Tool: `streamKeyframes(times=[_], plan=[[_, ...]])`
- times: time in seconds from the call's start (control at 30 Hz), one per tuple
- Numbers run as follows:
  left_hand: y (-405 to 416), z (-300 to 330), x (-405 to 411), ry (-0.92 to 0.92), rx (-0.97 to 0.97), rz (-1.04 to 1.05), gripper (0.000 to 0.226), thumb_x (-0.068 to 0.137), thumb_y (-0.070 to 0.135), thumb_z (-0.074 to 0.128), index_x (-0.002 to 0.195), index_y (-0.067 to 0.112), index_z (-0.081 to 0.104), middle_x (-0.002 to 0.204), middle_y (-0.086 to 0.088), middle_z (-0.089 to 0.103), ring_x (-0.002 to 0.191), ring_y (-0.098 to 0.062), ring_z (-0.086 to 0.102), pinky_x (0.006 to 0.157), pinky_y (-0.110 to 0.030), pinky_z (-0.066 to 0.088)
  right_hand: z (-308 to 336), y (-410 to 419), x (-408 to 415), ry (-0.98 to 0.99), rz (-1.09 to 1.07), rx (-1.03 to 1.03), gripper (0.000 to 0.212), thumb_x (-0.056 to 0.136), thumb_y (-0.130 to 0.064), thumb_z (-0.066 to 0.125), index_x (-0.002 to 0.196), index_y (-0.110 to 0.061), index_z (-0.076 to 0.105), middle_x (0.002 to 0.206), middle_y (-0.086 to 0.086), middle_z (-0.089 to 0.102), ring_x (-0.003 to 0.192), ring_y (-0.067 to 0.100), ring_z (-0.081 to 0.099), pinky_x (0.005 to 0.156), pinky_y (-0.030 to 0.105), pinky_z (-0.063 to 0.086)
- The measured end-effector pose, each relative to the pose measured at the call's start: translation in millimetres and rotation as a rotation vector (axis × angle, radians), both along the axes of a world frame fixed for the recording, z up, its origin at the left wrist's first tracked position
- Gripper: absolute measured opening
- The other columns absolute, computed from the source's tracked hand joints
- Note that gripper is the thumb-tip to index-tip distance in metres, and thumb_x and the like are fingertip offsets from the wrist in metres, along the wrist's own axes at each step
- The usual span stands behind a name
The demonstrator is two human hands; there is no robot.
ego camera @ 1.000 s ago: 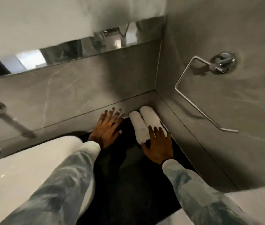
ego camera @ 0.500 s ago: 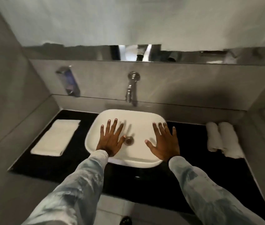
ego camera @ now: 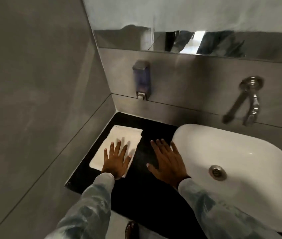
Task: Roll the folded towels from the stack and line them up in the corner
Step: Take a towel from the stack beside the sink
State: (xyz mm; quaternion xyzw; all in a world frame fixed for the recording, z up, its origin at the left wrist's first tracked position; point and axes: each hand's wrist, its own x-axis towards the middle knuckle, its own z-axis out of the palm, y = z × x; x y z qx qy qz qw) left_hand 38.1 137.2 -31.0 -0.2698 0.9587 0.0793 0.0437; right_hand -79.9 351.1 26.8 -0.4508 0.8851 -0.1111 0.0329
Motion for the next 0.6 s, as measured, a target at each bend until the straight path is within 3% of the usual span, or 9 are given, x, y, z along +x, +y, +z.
streamKeyframes(times=[0.07, 0.2, 0.3, 0.43, 0.6], plan=[[-40.9, -18.7, -0.8, 0.002, 0.024, 0.03, 0.072, 0.086, 0.063, 0.002, 0.152, 0.035, 0.003, 0.164, -0.001, -0.003, 0.15, -0.031, 0.0, 0.118, -0.059, 0.009, -17.0, -47.1, -2.1, -0.106, -0.026, 0.03, 0.087, 0.085, -0.065, 0.039, 0.154, -0.022, 0.008, 0.162, 0.005, 0.018, 0.149, 0.026, 0.016, 0.122, 0.048, 0.013], [-106.1, -47.5, -5.9, -0.086, 0.14, 0.091, 0.066, 0.096, 0.057, 0.02, 0.153, 0.031, 0.0, 0.164, -0.003, -0.003, 0.15, -0.031, 0.002, 0.121, -0.052, 0.01, -50.5, -114.0, 3.2, -0.451, -0.275, 0.069, 0.09, 0.085, -0.054, 0.058, 0.153, -0.016, 0.013, 0.15, 0.013, 0.037, 0.134, 0.034, 0.039, 0.109, 0.043, 0.036], [-141.0, -60.3, -17.7, -0.063, 0.204, 0.199, 0.07, 0.097, 0.047, 0.037, 0.154, 0.016, 0.009, 0.161, -0.012, 0.017, 0.145, -0.034, 0.022, 0.117, -0.049, 0.025, -66.4, -145.0, 13.1, -0.709, -0.472, 0.119, 0.083, 0.084, -0.05, 0.065, 0.147, -0.012, 0.027, 0.14, 0.017, 0.048, 0.126, 0.036, 0.048, 0.102, 0.04, 0.042], [-168.6, -62.1, -46.6, -0.032, 0.329, 0.301, 0.06, 0.096, 0.039, 0.047, 0.146, 0.008, 0.034, 0.148, -0.016, 0.041, 0.135, -0.036, 0.039, 0.112, -0.046, 0.034, -80.0, -176.3, 31.8, -0.834, -0.637, 0.07, 0.082, 0.076, -0.047, 0.073, 0.14, -0.013, 0.035, 0.136, 0.014, 0.052, 0.124, 0.035, 0.051, 0.101, 0.039, 0.044], [-195.9, -61.5, -87.1, 0.011, 0.507, 0.346, 0.056, 0.091, 0.04, 0.055, 0.138, 0.009, 0.046, 0.139, -0.018, 0.052, 0.126, -0.039, 0.05, 0.106, -0.047, 0.042, -89.4, -196.3, 56.4, -0.91, -0.884, 0.023, 0.085, 0.071, -0.038, 0.079, 0.137, -0.01, 0.034, 0.135, 0.016, 0.05, 0.124, 0.036, 0.05, 0.102, 0.041, 0.044]])
